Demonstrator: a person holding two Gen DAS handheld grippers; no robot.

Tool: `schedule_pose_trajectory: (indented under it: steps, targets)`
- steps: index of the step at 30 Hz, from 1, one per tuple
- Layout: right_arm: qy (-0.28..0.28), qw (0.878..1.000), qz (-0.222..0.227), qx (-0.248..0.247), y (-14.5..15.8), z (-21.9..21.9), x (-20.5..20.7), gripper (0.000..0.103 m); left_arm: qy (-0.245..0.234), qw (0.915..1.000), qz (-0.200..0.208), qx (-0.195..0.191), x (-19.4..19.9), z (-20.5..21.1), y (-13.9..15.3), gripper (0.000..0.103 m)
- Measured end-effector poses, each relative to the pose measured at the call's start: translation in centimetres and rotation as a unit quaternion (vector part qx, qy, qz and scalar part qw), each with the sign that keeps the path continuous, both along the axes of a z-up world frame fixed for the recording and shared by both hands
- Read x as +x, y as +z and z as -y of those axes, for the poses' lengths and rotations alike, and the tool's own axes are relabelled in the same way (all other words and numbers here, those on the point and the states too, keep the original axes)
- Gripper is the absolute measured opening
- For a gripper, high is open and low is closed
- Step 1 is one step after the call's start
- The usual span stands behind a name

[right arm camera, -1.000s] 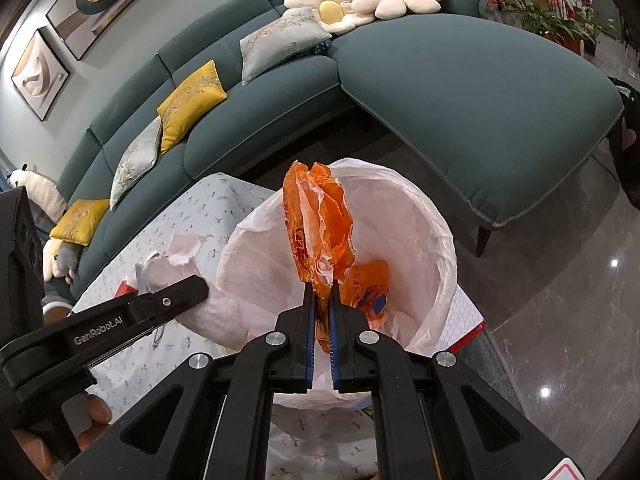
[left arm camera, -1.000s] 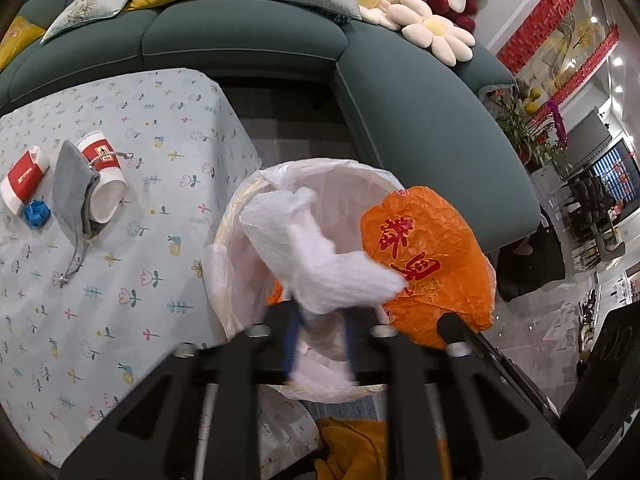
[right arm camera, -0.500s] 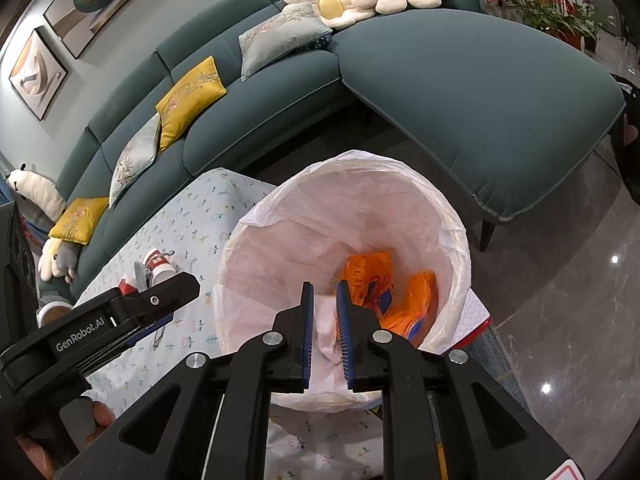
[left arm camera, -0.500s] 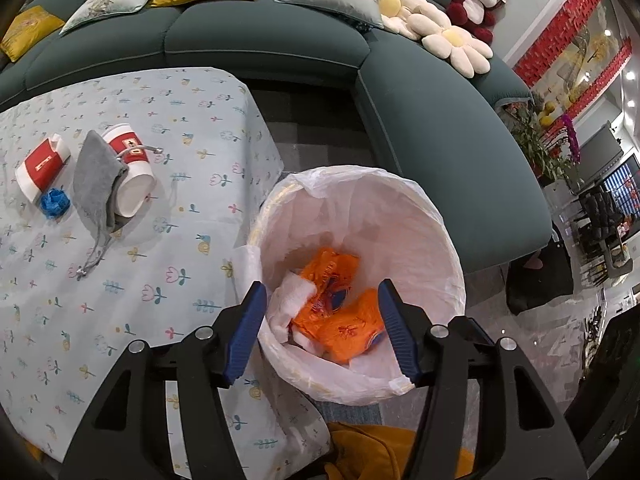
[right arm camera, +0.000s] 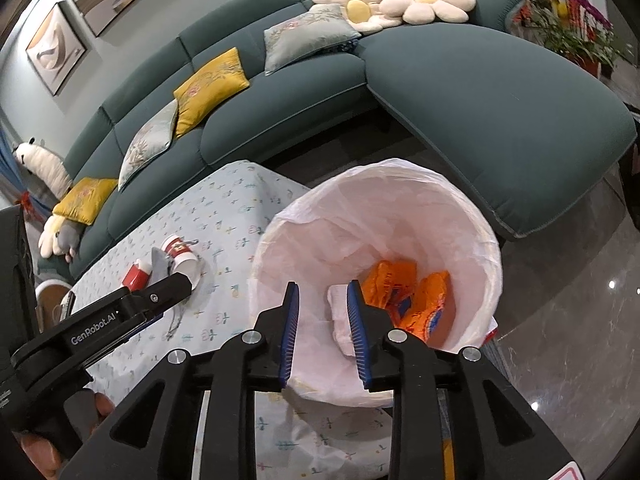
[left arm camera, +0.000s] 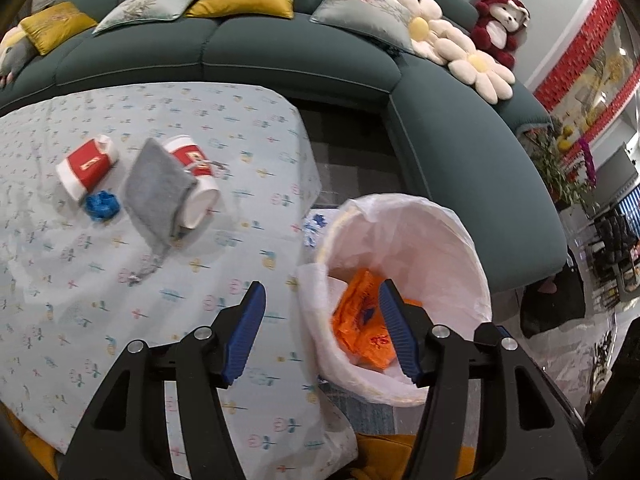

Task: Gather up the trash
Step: 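Grasp the blue cord with the left tool while the right tool grasps the grey cloth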

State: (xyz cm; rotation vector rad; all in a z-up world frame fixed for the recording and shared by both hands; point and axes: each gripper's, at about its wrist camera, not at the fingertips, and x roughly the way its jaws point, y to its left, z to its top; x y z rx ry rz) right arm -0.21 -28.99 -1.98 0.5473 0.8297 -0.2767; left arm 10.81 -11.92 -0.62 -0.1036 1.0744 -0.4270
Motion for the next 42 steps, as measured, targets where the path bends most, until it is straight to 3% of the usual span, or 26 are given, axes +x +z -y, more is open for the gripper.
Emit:
schedule_pose_trajectory:
  steps: [20,34,42]
  targets:
    - [0.097,0.995,-0.021,-0.024,0.9,-9.7,4.5,0.032,0.11,0.9937,-0.015,-0.011,2.8,-12.5,-0.7,0.061]
    - [0.16,0.986,-0.049,-0.016,-2.0,-15.9,10.5,0.031,0.195,0.9792,-0.053,-0.013,6.3,-19.6,-4.0,0.061]
    - [0.175,0.982,-0.064,0.005,-4.7,-17.6,14.3,0.031,0.247,0.962,-0.106,-0.046,10.4,-21.0,-6.8,0.061]
